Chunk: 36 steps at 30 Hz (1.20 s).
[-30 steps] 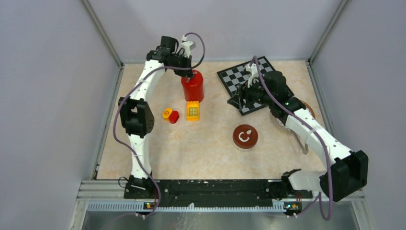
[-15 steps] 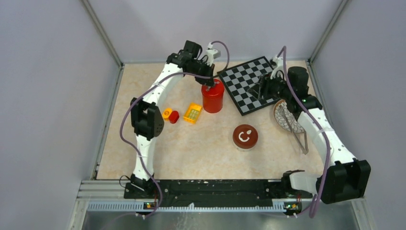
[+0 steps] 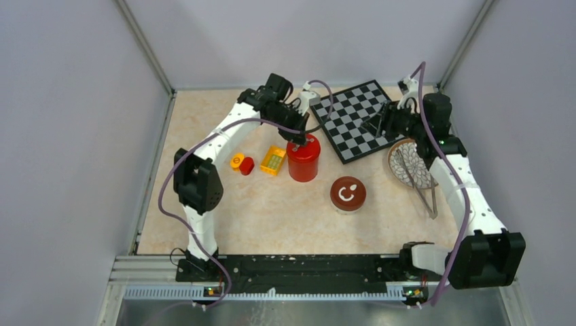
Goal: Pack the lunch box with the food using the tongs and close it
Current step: Move the packing box to the center of the board.
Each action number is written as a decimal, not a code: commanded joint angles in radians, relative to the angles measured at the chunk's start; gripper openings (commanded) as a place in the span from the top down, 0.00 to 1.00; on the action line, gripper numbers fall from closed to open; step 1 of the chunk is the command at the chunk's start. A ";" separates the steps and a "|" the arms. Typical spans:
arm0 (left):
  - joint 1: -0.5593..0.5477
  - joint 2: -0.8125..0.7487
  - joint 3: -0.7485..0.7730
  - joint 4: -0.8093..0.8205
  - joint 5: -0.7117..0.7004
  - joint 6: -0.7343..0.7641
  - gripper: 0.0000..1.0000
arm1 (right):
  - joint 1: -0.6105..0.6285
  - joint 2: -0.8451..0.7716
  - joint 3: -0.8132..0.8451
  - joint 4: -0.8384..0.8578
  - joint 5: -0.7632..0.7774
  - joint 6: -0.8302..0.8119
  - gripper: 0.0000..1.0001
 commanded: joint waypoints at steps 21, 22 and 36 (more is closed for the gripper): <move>-0.059 -0.301 -0.452 -0.058 0.039 0.042 0.89 | -0.006 0.094 0.116 -0.396 -0.126 -0.420 0.35; -0.059 -0.305 -0.456 -0.059 0.037 0.044 0.85 | -0.008 0.105 0.120 -0.439 -0.126 -0.465 0.34; -0.031 -0.334 -0.300 -0.049 0.134 0.045 0.04 | -0.013 0.156 -0.032 -0.653 -0.126 -1.172 0.21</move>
